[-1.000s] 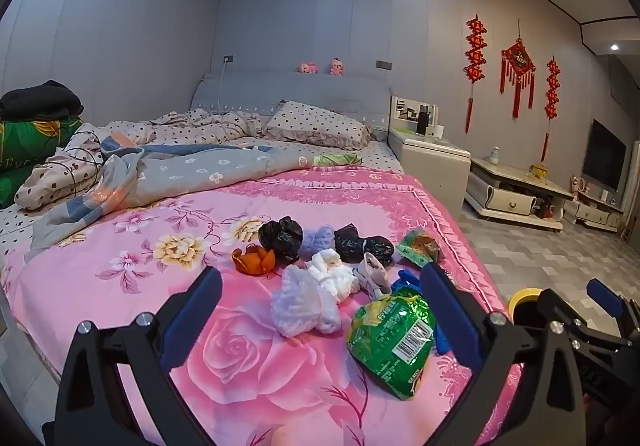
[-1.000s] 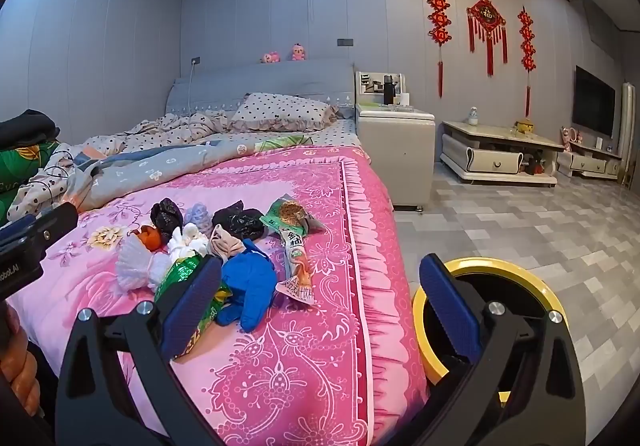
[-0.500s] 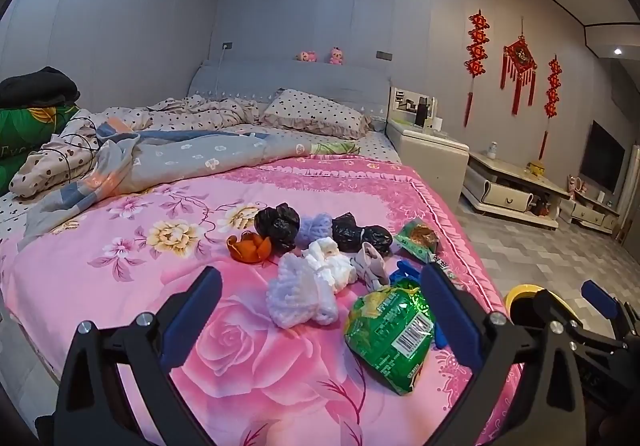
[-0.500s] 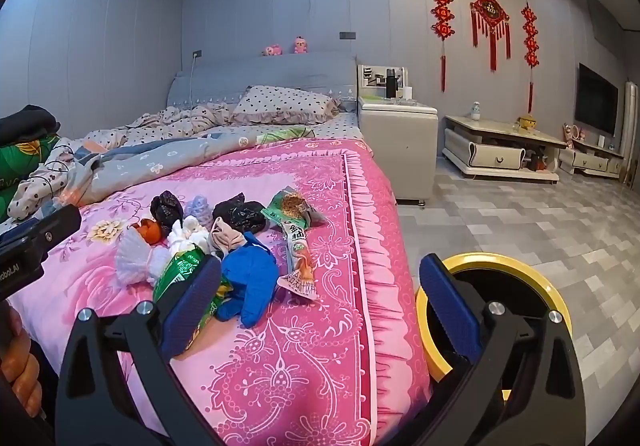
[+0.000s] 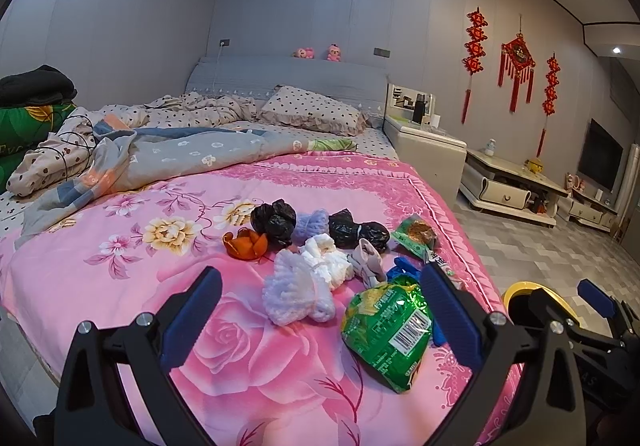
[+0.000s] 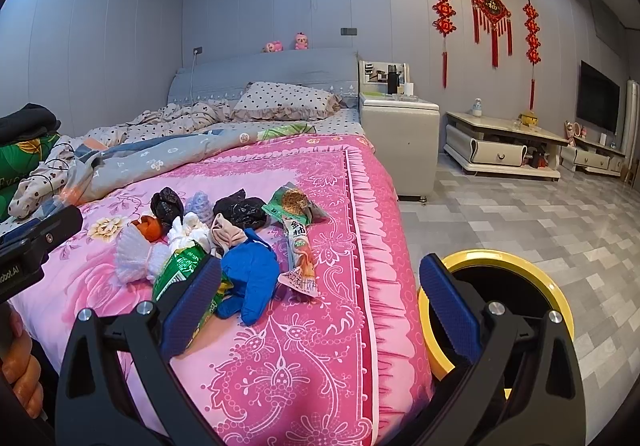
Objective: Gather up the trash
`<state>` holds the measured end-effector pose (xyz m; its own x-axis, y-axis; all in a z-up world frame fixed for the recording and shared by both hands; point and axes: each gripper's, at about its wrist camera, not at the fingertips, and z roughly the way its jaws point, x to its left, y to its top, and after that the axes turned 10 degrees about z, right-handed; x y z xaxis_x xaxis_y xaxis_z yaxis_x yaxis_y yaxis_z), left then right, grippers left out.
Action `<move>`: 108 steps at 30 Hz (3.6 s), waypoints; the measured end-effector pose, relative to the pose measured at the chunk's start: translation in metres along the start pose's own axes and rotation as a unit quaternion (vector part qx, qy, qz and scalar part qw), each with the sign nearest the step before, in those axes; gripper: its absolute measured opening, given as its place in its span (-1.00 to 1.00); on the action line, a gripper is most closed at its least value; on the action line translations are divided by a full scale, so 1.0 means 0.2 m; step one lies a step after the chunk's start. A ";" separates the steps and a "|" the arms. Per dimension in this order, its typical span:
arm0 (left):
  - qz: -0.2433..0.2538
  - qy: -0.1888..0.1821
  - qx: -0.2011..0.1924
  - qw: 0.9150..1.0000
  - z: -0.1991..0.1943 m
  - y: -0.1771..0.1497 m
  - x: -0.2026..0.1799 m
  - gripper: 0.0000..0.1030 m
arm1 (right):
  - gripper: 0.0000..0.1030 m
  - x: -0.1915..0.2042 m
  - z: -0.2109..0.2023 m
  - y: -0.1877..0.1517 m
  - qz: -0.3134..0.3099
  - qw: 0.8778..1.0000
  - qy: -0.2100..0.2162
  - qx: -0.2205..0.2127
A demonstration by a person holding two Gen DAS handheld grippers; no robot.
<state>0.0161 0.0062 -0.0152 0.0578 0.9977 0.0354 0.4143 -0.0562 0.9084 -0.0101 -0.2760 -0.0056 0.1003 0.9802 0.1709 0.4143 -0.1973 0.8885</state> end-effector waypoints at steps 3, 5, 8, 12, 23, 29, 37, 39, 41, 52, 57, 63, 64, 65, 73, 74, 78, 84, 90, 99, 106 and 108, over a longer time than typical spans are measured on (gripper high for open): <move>0.002 -0.002 0.002 1.000 0.00 0.00 -0.01 0.86 | 0.85 0.00 0.01 0.00 0.001 1.000 0.000 0.002; 0.002 -0.003 0.004 1.000 0.01 0.00 -0.02 0.86 | 0.85 0.00 0.01 0.00 0.001 1.000 0.000 0.002; 0.002 -0.003 0.004 1.000 0.01 0.00 -0.02 0.86 | 0.85 0.00 0.02 -0.01 0.001 1.000 0.000 0.003; 0.001 -0.004 0.005 1.000 0.01 -0.01 -0.03 0.86 | 0.85 0.00 0.01 -0.01 0.001 1.000 0.000 0.002; 0.001 -0.008 0.008 1.000 0.02 -0.03 -0.04 0.86 | 0.85 0.00 0.03 -0.01 0.002 1.000 0.000 0.006; -0.001 -0.010 0.010 1.000 0.03 -0.04 -0.04 0.86 | 0.85 -0.01 0.02 -0.02 0.003 1.000 0.000 0.009; -0.005 -0.014 0.015 1.000 0.03 -0.04 -0.04 0.86 | 0.85 -0.01 0.02 -0.01 0.003 1.000 -0.001 0.014; -0.005 -0.014 0.015 1.000 0.03 -0.04 -0.04 0.86 | 0.85 -0.01 0.02 0.00 0.003 1.000 -0.001 0.016; -0.004 -0.014 0.015 1.000 0.03 -0.05 -0.04 0.86 | 0.85 -0.01 0.02 0.00 0.003 1.000 -0.002 0.016; -0.005 -0.014 0.018 1.000 0.04 -0.04 -0.03 0.86 | 0.85 -0.02 0.03 0.00 0.002 1.000 -0.006 0.020; -0.005 -0.015 0.020 1.000 0.04 -0.05 -0.03 0.86 | 0.85 -0.01 0.03 0.00 0.002 1.000 -0.006 0.021; -0.005 -0.015 0.020 1.000 0.04 -0.04 -0.03 0.86 | 0.85 -0.02 0.03 0.00 0.002 1.000 -0.006 0.023; -0.005 -0.015 0.020 1.000 0.04 -0.04 -0.03 0.86 | 0.85 -0.02 0.03 0.00 0.002 1.000 -0.007 0.023; -0.005 -0.015 0.021 1.000 0.04 -0.04 -0.03 0.86 | 0.85 -0.02 0.03 0.00 0.003 1.000 -0.008 0.023; -0.005 -0.014 0.029 0.999 0.06 -0.07 -0.04 0.86 | 0.85 -0.03 0.05 0.00 0.007 0.999 -0.014 0.030; -0.005 -0.015 0.032 0.999 0.06 -0.08 -0.05 0.86 | 0.85 -0.03 0.05 0.00 0.007 0.999 -0.015 0.031; -0.008 -0.014 0.043 0.999 0.08 -0.09 -0.05 0.86 | 0.85 -0.05 0.06 0.01 0.018 0.999 -0.016 0.032; -0.015 0.006 0.061 0.998 0.13 -0.06 0.03 0.86 | 0.85 -0.09 0.08 0.05 0.030 0.999 -0.025 0.034; -0.005 0.054 0.096 0.994 0.24 -0.02 0.13 0.86 | 0.85 -0.09 0.18 0.12 0.038 0.995 0.000 0.091; 0.033 0.048 0.151 0.987 0.44 0.02 0.19 0.86 | 0.85 0.01 0.58 0.20 0.013 0.975 0.047 0.219; 0.068 0.016 0.170 0.983 0.56 0.05 0.17 0.86 | 0.85 0.05 0.86 0.28 -0.002 0.968 0.024 0.251; 0.072 0.015 0.176 0.982 0.60 0.05 0.17 0.86 | 0.85 0.06 0.93 0.29 0.005 0.965 0.022 0.263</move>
<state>0.1311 0.0353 -0.0547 0.1133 0.9789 0.1701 0.6922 -0.2005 0.6933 0.1832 -0.2786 -0.0304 0.0732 0.9758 0.2063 0.8162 -0.1775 0.5498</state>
